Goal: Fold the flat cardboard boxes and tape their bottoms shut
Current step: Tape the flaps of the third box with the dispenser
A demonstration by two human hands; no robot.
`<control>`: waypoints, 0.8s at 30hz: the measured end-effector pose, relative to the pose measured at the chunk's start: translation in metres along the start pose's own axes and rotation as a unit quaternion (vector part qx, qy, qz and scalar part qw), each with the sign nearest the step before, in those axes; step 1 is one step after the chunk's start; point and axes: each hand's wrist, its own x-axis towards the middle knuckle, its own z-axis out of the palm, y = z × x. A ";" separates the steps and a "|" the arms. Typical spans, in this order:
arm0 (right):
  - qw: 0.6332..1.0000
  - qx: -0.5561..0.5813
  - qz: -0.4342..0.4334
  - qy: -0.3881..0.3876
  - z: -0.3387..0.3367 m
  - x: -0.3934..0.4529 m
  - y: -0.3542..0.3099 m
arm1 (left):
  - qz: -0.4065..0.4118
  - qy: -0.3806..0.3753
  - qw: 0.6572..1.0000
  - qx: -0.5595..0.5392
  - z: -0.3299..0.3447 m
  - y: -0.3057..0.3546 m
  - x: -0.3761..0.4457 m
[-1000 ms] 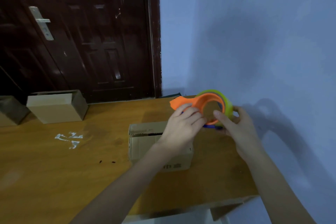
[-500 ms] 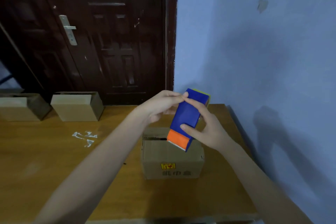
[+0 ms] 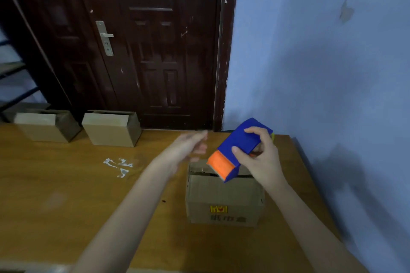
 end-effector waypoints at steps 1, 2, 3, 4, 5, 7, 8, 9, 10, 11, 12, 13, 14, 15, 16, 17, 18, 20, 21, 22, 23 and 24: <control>1.000 0.010 0.013 0.019 0.001 0.002 0.000 | -0.033 -0.011 0.999 -0.026 -0.001 -0.016 -0.002; 0.999 0.020 0.021 0.039 0.002 0.004 0.001 | -0.063 -0.031 0.996 -0.058 0.000 -0.031 -0.004; 0.998 0.029 0.026 0.057 0.004 0.005 0.001 | -0.085 -0.052 0.991 -0.094 0.003 -0.044 -0.006; 0.996 0.037 0.030 0.071 0.006 0.007 0.001 | -0.096 -0.071 0.984 -0.131 0.007 -0.053 -0.006; 0.995 0.044 0.032 0.079 0.007 0.008 0.001 | -0.097 -0.086 0.977 -0.168 0.013 -0.060 -0.006; 0.995 0.051 0.031 0.085 0.011 0.009 0.001 | -0.084 -0.093 0.964 -0.236 0.025 -0.064 -0.007; 0.994 0.052 0.030 0.088 0.012 0.009 0.001 | -0.077 -0.088 0.957 -0.264 0.030 -0.063 -0.008; 0.994 0.052 0.030 0.094 0.014 0.009 0.001 | -0.072 -0.082 0.952 -0.287 0.035 -0.060 -0.009; 0.993 0.053 0.029 0.102 0.015 0.009 0.002 | -0.071 -0.077 0.947 -0.305 0.038 -0.059 -0.010; 0.992 0.053 0.028 0.111 0.017 0.009 0.004 | -0.073 -0.075 0.942 -0.318 0.042 -0.057 -0.011; 0.991 0.054 0.027 0.118 0.018 0.009 0.005 | -0.075 -0.072 0.938 -0.329 0.044 -0.056 -0.012; 0.990 0.057 0.029 0.124 0.020 0.008 0.007 | -0.077 -0.071 0.935 -0.339 0.046 -0.054 -0.012; 0.989 0.059 0.032 0.129 0.021 0.007 0.008 | -0.078 -0.070 0.932 -0.348 0.047 -0.053 -0.012; 0.989 0.063 0.034 0.133 0.022 0.006 0.010 | -0.078 -0.070 0.928 -0.357 0.048 -0.053 -0.012; 0.988 0.065 0.036 0.138 0.023 0.005 0.011 | -0.079 -0.070 0.925 -0.364 0.049 -0.052 -0.012; 0.987 0.065 0.037 0.143 0.024 0.004 0.013 | -0.082 -0.069 0.924 -0.367 0.050 -0.052 -0.011; 0.986 0.065 0.037 0.149 0.024 0.003 0.014 | -0.087 -0.066 0.925 -0.363 0.050 -0.051 -0.011; 0.984 0.064 0.035 0.162 0.024 0.001 0.017 | -0.092 -0.061 0.931 -0.347 0.052 -0.051 -0.011; 0.983 0.063 0.034 0.166 0.024 0.000 0.019 | -0.090 -0.060 0.933 -0.344 0.053 -0.052 -0.010; 0.983 0.064 0.032 0.169 0.024 -0.001 0.020 | -0.086 -0.059 0.932 -0.347 0.053 -0.053 -0.010; 0.983 0.068 0.031 0.171 0.024 -0.003 0.021 | -0.082 -0.057 0.930 -0.353 0.053 -0.054 -0.009; 0.982 0.072 0.030 0.172 0.025 -0.004 0.023 | -0.080 -0.053 0.928 -0.359 0.053 -0.054 -0.008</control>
